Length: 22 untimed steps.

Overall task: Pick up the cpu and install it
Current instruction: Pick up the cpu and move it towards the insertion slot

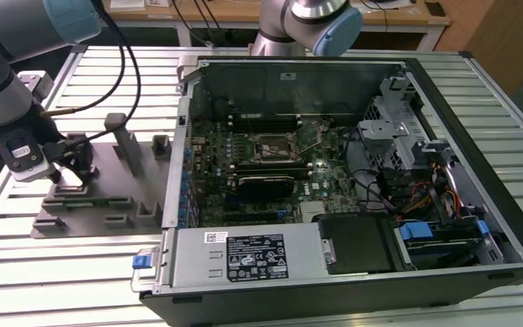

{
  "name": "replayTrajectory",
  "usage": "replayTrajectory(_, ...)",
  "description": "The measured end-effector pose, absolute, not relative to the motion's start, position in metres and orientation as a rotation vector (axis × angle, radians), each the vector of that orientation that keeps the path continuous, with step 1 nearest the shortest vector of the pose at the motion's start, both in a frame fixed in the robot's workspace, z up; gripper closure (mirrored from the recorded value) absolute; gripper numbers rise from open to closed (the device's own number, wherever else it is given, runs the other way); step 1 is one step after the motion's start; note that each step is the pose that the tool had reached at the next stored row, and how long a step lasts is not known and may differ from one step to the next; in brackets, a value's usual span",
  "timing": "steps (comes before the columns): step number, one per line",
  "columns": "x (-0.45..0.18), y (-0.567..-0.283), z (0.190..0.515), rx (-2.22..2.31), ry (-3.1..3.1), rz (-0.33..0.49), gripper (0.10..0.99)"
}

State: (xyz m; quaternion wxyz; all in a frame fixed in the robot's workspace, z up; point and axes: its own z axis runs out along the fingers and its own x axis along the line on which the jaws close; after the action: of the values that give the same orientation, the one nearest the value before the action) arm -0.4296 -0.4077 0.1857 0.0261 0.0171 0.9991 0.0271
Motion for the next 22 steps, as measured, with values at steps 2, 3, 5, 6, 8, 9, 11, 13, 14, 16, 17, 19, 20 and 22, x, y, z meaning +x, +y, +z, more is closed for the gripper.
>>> replayTrajectory(2,-0.4296,-0.4076,0.1856,0.053,3.087,0.084,0.533)
replayTrajectory(3,-0.4296,-0.4076,0.1856,0.053,3.088,0.084,0.533)
replayTrajectory(5,-0.4296,-0.4077,0.1857,0.053,3.088,0.084,0.471)
replayTrajectory(6,-0.4296,-0.4077,0.1857,0.053,3.088,0.085,0.471)
replayTrajectory(8,-0.4296,-0.4077,0.1857,0.053,3.088,0.084,0.471)
replayTrajectory(9,-0.4296,-0.4077,0.1854,0.053,3.088,0.084,0.471)
replayTrajectory(11,-0.4296,-0.4077,0.1836,0.053,3.088,0.085,0.471)
replayTrajectory(13,-0.4296,-0.4077,0.1823,0.053,3.088,0.085,0.471)
replayTrajectory(14,-0.4296,-0.4077,0.1824,0.053,3.088,0.084,0.471)
replayTrajectory(16,-0.4296,-0.4077,0.1823,0.053,3.088,0.084,0.471)
replayTrajectory(17,-0.4295,-0.4077,0.1823,0.053,3.088,0.085,0.471)
replayTrajectory(19,-0.4294,-0.4077,0.1828,0.053,3.088,0.085,0.471)
replayTrajectory(20,-0.4294,-0.4077,0.1833,0.053,3.088,0.085,0.471)
replayTrajectory(22,-0.4294,-0.4077,0.1842,0.053,3.088,0.085,0.471)
